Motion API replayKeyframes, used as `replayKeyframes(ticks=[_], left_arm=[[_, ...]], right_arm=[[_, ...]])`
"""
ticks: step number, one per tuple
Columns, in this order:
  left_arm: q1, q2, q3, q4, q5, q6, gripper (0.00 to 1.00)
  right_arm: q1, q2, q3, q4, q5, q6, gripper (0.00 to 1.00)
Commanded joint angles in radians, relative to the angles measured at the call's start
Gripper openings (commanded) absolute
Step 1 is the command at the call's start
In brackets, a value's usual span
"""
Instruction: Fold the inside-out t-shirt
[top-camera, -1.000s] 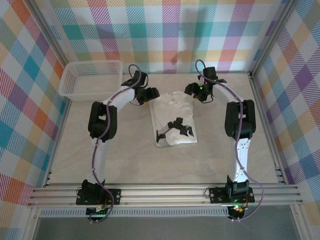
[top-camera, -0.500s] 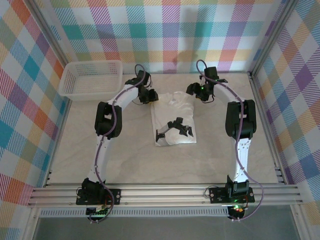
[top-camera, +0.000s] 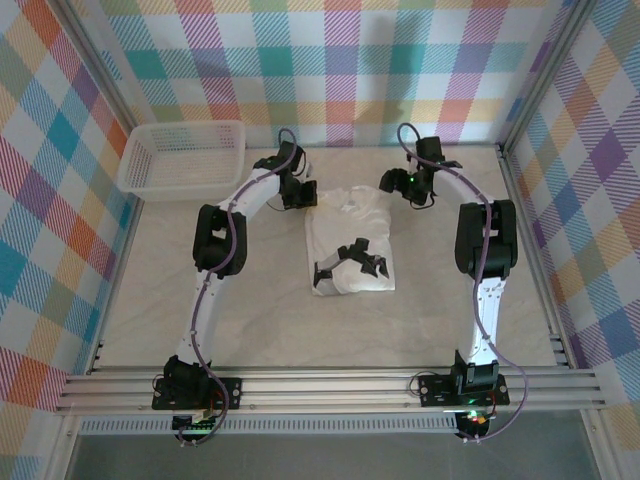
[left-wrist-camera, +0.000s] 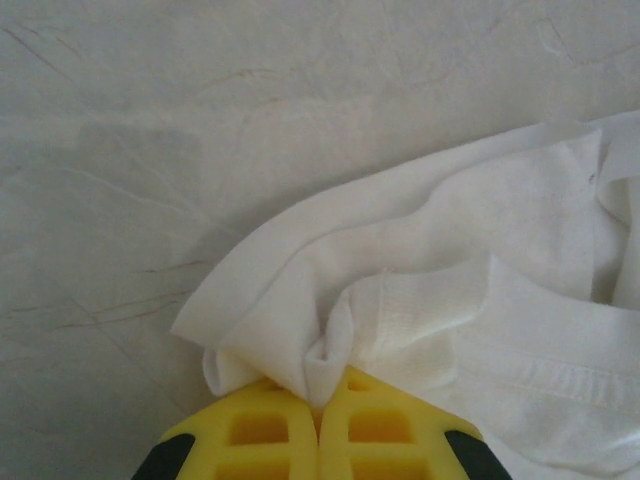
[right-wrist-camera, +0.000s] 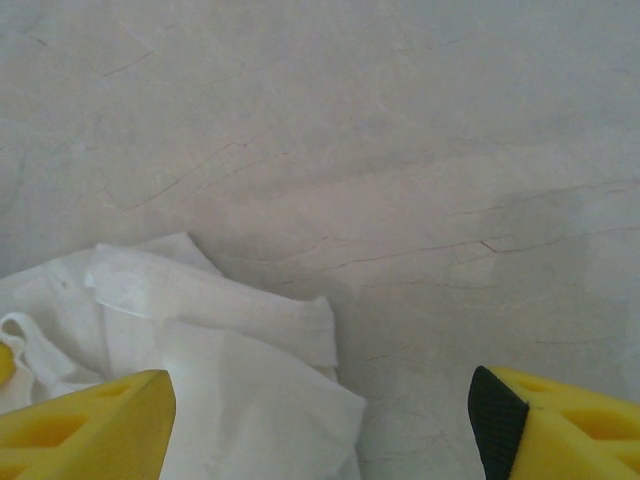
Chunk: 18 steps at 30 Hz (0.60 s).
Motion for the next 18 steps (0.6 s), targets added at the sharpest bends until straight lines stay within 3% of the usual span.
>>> replayKeyframes(ticks=[1,5,18], left_arm=[[-0.015,-0.001,0.003,-0.048,0.056,0.039,0.00],[-0.020,0.000,0.003,-0.054,0.054,0.042,0.00],[-0.025,-0.014,-0.026,-0.053,0.059,0.048,0.00]], right_arm=[[0.002,0.050,0.036,0.020,-0.100,-0.021,0.76],[0.027,0.100,0.056,0.013,-0.171,-0.017,0.73],[0.016,-0.066,-0.135,0.031,-0.051,-0.067,0.82]])
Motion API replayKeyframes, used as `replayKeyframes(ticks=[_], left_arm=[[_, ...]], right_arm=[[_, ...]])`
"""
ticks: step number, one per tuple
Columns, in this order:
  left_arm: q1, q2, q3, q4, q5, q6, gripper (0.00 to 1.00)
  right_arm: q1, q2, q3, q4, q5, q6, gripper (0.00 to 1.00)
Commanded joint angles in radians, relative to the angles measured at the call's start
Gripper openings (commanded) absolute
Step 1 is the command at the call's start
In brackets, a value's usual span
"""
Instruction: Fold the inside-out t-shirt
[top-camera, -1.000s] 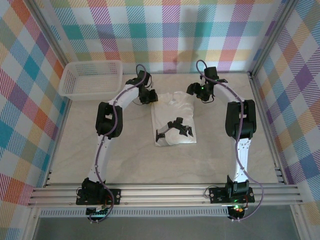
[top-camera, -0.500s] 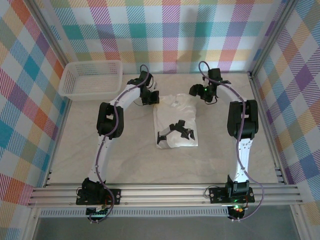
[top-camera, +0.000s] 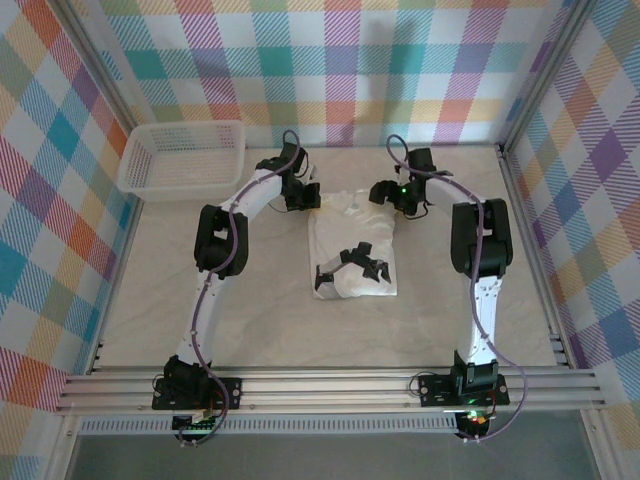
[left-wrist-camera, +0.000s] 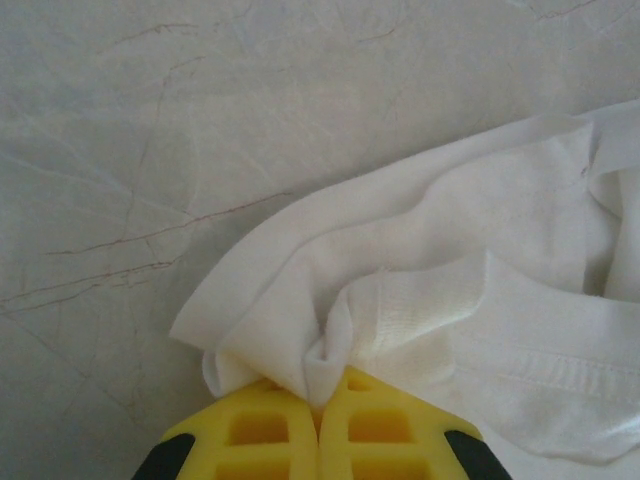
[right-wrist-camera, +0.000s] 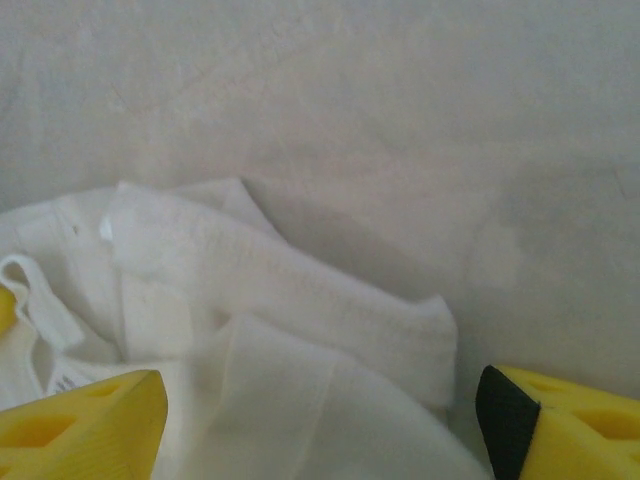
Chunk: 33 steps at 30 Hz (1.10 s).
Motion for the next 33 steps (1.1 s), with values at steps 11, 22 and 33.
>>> replayKeyframes(ticks=[11,22,33], left_arm=[[-0.043,-0.057,-0.117,0.027,0.057,-0.010,0.00],[-0.055,-0.057,-0.114,0.037,0.062,-0.025,0.00],[-0.045,-0.074,-0.131,0.030,0.066,-0.031,0.00]], right_arm=[[-0.024,-0.096,-0.184,0.089,-0.046,0.099,0.76],[0.014,0.032,-0.092,0.143,-0.129,0.197,0.55],[0.008,-0.054,-0.104,0.108,-0.096,0.156,0.00]])
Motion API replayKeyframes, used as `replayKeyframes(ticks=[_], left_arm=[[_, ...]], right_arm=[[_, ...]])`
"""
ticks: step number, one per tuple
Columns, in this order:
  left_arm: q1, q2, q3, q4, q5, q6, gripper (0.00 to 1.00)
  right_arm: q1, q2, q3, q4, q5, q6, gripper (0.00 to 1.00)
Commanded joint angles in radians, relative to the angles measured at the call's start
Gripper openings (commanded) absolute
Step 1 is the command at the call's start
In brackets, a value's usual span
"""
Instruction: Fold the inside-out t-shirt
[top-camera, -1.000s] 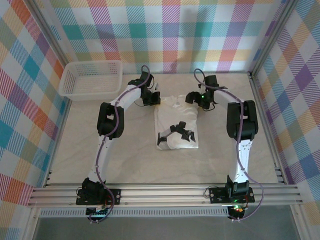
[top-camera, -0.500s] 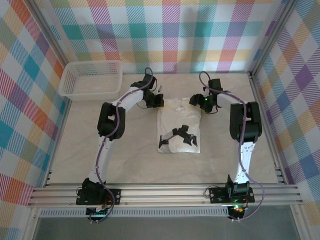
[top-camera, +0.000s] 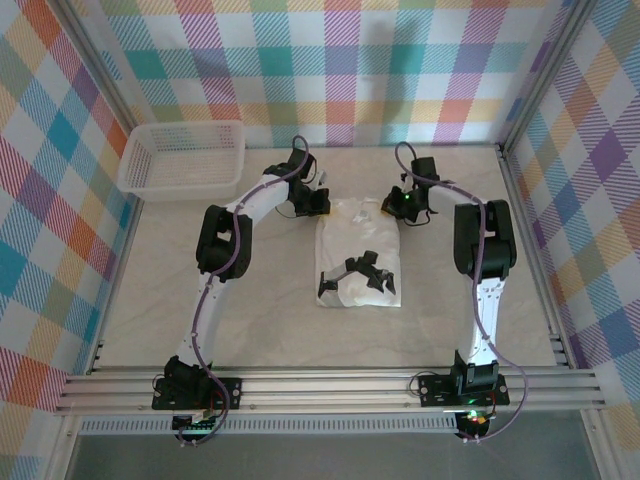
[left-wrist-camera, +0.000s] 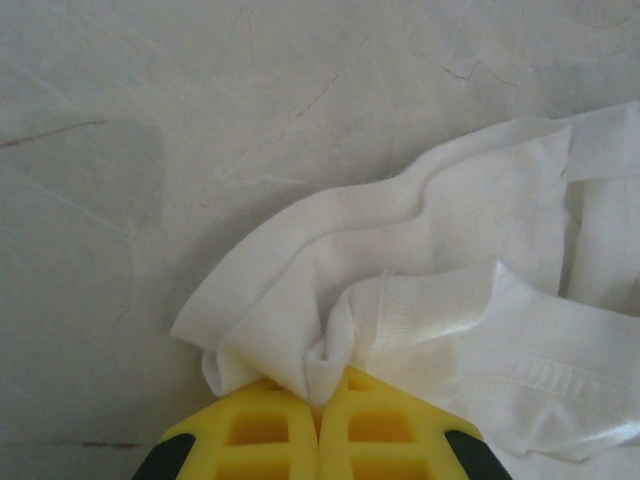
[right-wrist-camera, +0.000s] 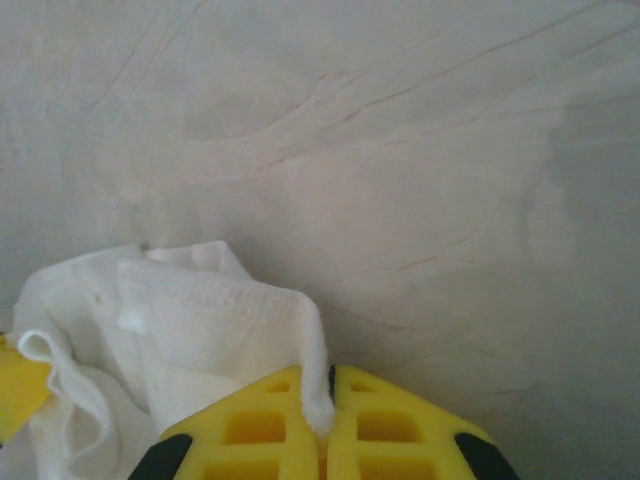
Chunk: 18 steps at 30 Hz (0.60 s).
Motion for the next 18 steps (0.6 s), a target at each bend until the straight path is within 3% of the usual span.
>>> replayKeyframes(ticks=[1,5,13,16,18], left_arm=[[0.005,-0.047,-0.050,-0.035,0.019,-0.027,0.00],[0.036,-0.143,-0.129,0.068,0.092,-0.094,0.00],[0.127,-0.374,-0.007,0.162,0.286,-0.281,0.00],[0.148,-0.526,-0.104,0.259,0.314,-0.334,0.00],[0.146,-0.624,-0.206,0.298,0.310,-0.335,0.00]], right_arm=[[0.011,-0.061,-0.013,0.010,-0.030,-0.018,0.00],[0.008,-0.118,0.005,-0.004,-0.067,-0.016,0.00],[0.008,-0.309,0.253,-0.030,-0.183,0.011,0.00],[0.009,-0.397,0.270,0.024,-0.213,0.013,0.00],[0.008,-0.466,0.193,0.110,-0.214,0.014,0.00]])
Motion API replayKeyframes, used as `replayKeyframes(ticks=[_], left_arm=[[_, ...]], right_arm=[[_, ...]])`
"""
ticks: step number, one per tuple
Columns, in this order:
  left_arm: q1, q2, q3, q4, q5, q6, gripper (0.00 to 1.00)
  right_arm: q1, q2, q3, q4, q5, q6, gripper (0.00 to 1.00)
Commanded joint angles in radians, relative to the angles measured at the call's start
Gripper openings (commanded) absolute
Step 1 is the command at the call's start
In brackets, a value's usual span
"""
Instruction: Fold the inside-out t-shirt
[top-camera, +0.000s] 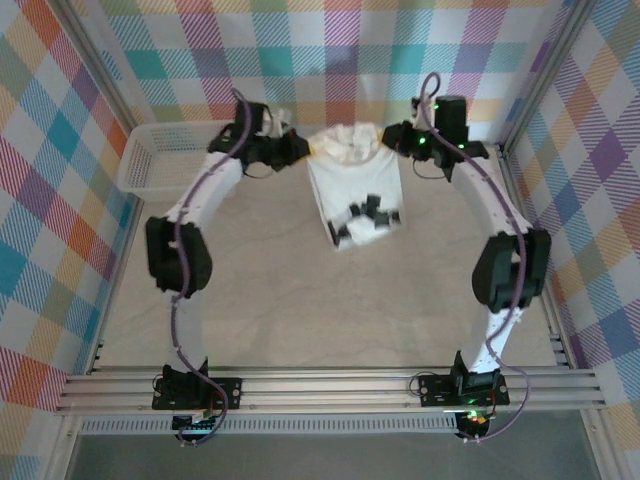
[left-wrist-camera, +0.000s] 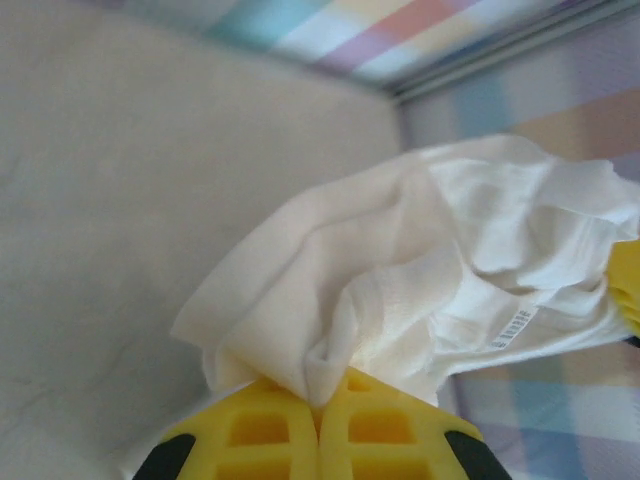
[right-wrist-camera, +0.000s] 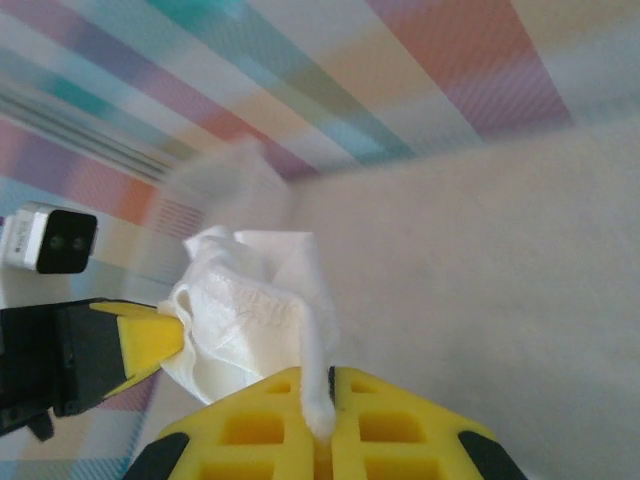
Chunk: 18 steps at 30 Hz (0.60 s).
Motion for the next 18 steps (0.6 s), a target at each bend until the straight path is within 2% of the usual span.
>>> replayKeyframes(ticks=[1,5,8,11,14,18], left_arm=[[-0.002,-0.203,-0.151,0.129,0.066,-0.066,0.00],[-0.031,-0.357,-0.489,0.142,-0.007,-0.025,0.00],[-0.043,-0.413,-0.756,0.217,-0.010,-0.058,0.00],[-0.074,-0.444,-0.945,0.270,-0.001,-0.097,0.00],[-0.126,-0.472,-1.022,0.222,-0.034,-0.067,0.00],[-0.141,-0.520,-1.049,0.195,-0.062,-0.054,0.00]], right_arm=[[0.005,-0.133,-0.107,0.157,-0.058,0.006,0.00],[0.008,-0.210,-0.441,0.313,-0.037,-0.035,0.00],[0.015,-0.204,-0.612,0.293,-0.067,-0.046,0.00],[0.019,-0.199,-0.760,0.299,-0.108,0.003,0.00],[0.026,-0.238,-0.873,0.320,-0.123,0.038,0.00],[0.035,-0.325,-0.912,0.298,-0.111,0.042,0.00]])
